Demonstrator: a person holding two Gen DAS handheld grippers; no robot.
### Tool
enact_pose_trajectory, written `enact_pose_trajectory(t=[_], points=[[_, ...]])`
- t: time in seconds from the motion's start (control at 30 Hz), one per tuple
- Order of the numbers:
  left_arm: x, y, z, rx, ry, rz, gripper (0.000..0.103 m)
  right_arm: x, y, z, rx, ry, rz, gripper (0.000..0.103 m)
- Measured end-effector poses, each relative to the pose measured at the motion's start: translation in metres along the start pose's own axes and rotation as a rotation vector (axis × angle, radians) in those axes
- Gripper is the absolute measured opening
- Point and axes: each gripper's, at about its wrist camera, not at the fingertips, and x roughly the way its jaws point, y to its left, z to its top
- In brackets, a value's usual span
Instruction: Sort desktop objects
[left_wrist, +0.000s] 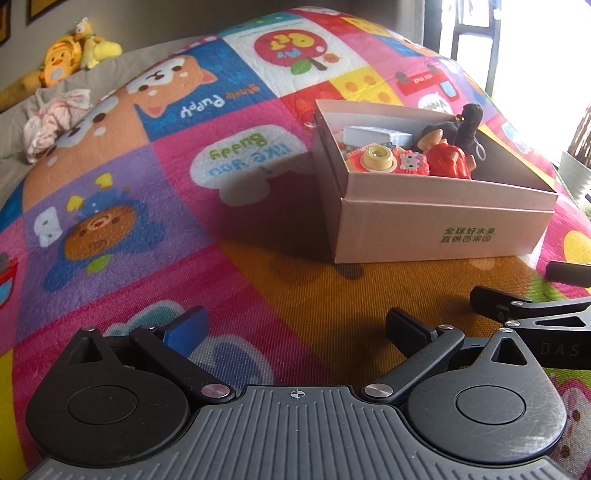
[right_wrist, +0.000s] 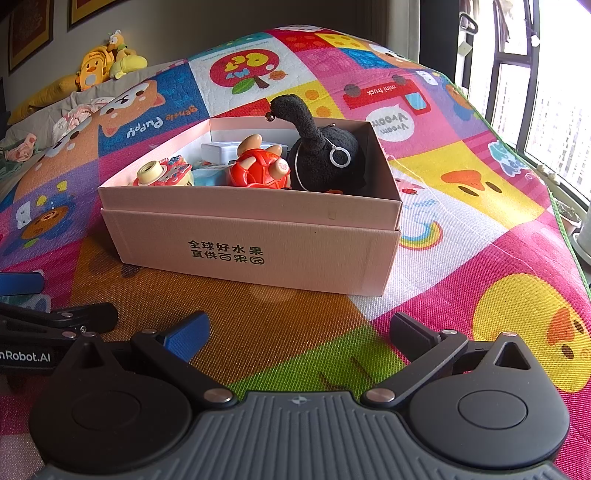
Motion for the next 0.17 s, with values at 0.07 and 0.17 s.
enact_pose_trajectory(t=[0.07,0.17], points=[[0.0002,0.0003,-0.0006,0.0,-0.004,0.0,0.103,-0.0001,-0.0004,-0.0001,0.002,0.0,0.001,0.103],[0.0004,0.0003,-0.0006,-0.001,-0.007,0.001,0.103,0.0,-0.0002,0.0001,0.0,0.0,0.0,0.103]])
